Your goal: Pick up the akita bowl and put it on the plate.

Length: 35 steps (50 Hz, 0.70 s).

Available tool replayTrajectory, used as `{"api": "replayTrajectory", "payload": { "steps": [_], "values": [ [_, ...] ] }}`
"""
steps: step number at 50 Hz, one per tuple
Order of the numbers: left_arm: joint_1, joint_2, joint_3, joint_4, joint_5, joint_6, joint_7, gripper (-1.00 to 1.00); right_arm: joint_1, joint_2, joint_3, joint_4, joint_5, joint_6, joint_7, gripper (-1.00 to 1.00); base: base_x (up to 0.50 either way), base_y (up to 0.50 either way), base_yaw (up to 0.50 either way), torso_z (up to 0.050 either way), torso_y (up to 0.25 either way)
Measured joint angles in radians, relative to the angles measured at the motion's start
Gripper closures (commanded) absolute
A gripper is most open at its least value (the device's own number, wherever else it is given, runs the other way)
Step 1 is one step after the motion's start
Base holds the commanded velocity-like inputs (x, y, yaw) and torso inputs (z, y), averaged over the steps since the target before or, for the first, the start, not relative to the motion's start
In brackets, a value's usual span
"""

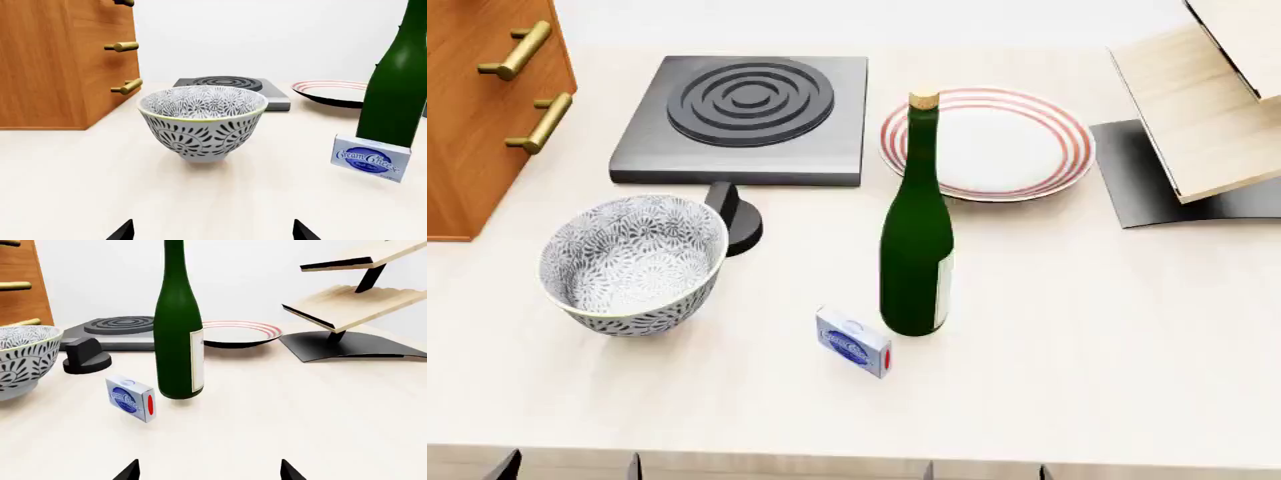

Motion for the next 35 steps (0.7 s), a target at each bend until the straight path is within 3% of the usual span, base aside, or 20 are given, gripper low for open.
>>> {"api": "replayTrajectory", "payload": {
  "steps": [21, 35],
  "values": [
    [0.016, -0.057, 0.019, 0.085, -0.103, -0.017, -0.06, -1.0, 0.008, 0.035, -0.084, 0.05, -0.02, -0.051, 0.09, -1.0, 0.0, 0.0, 0.0, 0.0, 0.0],
    [0.053, -0.087, 0.016, 0.2, -0.126, -0.009, -0.101, -1.0, -0.028, 0.063, -0.119, -0.03, -0.011, -0.053, 0.131, -1.0, 0.0, 0.0, 0.0, 0.0, 0.0]
  ]
}}
